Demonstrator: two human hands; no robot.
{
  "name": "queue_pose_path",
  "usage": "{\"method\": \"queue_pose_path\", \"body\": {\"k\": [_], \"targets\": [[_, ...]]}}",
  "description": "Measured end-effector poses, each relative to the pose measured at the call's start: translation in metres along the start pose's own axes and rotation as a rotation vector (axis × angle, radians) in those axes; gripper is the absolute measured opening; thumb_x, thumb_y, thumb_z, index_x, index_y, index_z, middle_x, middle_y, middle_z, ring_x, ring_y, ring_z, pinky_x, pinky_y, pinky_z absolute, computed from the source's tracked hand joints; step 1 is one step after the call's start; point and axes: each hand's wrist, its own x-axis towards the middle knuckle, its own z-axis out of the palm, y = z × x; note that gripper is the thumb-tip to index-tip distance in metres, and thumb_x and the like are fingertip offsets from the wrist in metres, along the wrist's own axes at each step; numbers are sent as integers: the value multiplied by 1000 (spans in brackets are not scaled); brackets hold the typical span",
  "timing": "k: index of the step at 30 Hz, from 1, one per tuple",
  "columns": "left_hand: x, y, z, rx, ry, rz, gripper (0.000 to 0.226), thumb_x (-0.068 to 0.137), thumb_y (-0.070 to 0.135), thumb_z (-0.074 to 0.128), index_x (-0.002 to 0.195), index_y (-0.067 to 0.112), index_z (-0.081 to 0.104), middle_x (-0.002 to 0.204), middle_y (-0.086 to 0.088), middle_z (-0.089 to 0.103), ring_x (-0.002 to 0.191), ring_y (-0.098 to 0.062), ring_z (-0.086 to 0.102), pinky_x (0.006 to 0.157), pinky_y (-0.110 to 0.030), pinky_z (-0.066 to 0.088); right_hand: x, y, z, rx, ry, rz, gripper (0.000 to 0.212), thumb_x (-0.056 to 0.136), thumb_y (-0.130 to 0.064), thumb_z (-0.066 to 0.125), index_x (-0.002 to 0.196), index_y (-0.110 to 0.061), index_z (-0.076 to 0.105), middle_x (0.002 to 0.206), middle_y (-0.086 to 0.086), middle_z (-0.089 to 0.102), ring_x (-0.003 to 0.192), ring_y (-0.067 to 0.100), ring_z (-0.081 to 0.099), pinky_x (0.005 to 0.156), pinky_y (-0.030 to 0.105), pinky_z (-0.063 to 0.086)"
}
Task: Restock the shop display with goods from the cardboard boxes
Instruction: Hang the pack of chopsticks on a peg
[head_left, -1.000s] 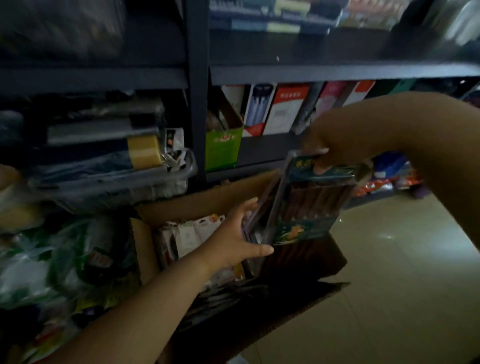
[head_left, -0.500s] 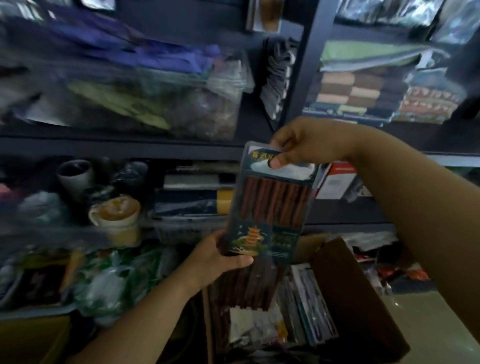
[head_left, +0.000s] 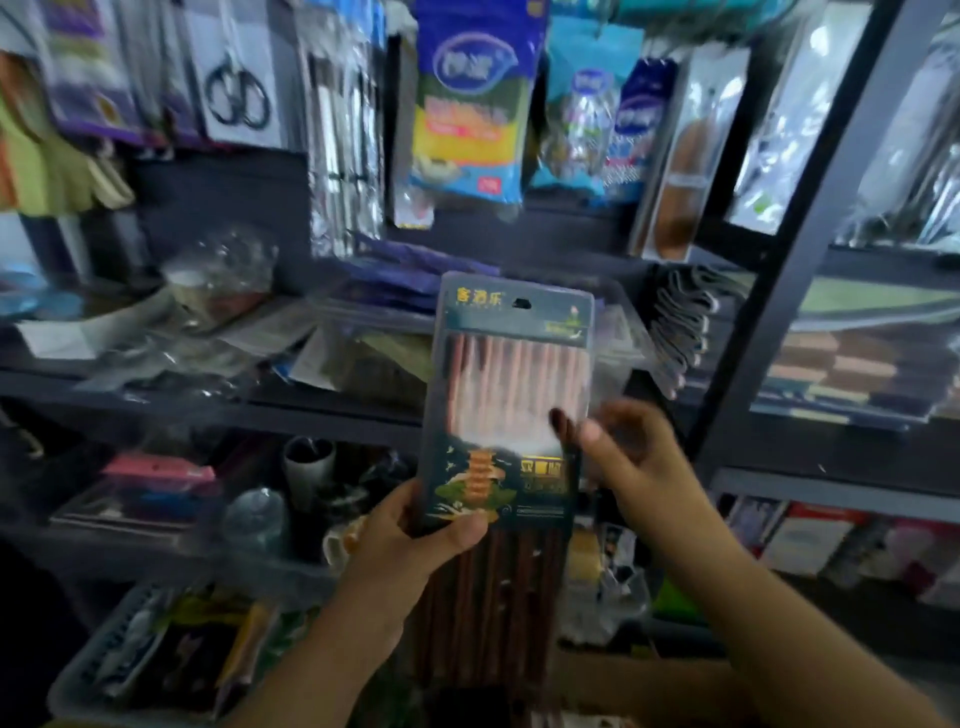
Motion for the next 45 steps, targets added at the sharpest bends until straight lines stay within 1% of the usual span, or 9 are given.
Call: {"method": "queue_pose_path", "body": {"k": [6, 13, 18, 21, 27, 30, 34, 38, 45], "targets": [[3, 66, -32, -97, 83, 50, 17, 71, 11, 74, 87, 14, 72, 78, -6, 75, 72, -20, 72, 65, -30, 53, -4, -20, 69, -28, -162, -56, 93, 45, -69, 76, 126, -34, 46, 123, -9, 58, 109, 5, 59, 91, 29, 52], [19, 125, -87, -313, 14, -4, 43, 79, 50, 55, 100, 18, 74, 102, -11, 74, 93, -28, 70, 80, -40, 50, 13, -72, 123, 185, -136, -59, 33, 80, -22, 74, 111, -17, 61, 102, -1, 74, 98, 16, 70, 91, 42, 54], [30, 155, -126, -298, 100, 122, 47, 70, 43, 62, 109, 18, 70, 108, -8, 71, 103, -29, 64, 91, -44, 45, 21, -107, 153, 253, -151, -125, 15, 86, -16, 69, 99, -11, 63, 91, 2, 75, 76, 9, 68, 65, 18, 49], [36, 178, -144, -219, 148, 222, 35, 78, 36, 62, 99, 9, 68, 84, -12, 69, 80, -27, 62, 82, -43, 47, 31, -127, 168, 255, -135, -196, 14, 85, -9, 68, 97, -6, 61, 90, 6, 74, 83, 15, 68, 73, 20, 51], [61, 247, -169, -12, 247, 427, 15, 93, 29, 56, 84, 19, 61, 89, 1, 62, 91, -17, 54, 85, -30, 34, 65, -181, 179, 274, -98, -363, 18, 83, 1, 67, 96, 2, 55, 79, 10, 74, 70, 15, 67, 67, 21, 52], [81, 288, -181, 41, 226, 481, 23, 93, 34, 56, 94, 12, 62, 93, -6, 61, 86, -18, 55, 86, -33, 39, 84, -217, 177, 295, -75, -431, 20, 86, -3, 66, 99, 0, 51, 87, 25, 70, 73, 24, 65, 71, 33, 51], [105, 342, -186, 87, 192, 579, 34, 94, 37, 53, 118, 13, 60, 112, -2, 58, 107, -20, 51, 96, -34, 38, 113, -270, 172, 361, -24, -484, 30, 83, -13, 69, 106, -1, 54, 74, 20, 68, 66, 21, 66, 57, 25, 51], [130, 389, -192, 110, 203, 656, 46, 93, 46, 50, 125, 14, 56, 122, -1, 56, 119, -26, 50, 103, -40, 39, 145, -317, 160, 453, 49, -484, 59, 75, -28, 80, 123, -11, 52, 103, 32, 65, 84, 32, 67, 78, 51, 54], [154, 451, -202, 48, 173, 692, 33, 95, 37, 53, 102, 9, 69, 110, -15, 67, 102, -31, 61, 99, -43, 44, 172, -396, 129, 429, 41, -529, 36, 91, -17, 62, 124, -11, 51, 95, 14, 74, 73, 25, 73, 52, 33, 56]]}}
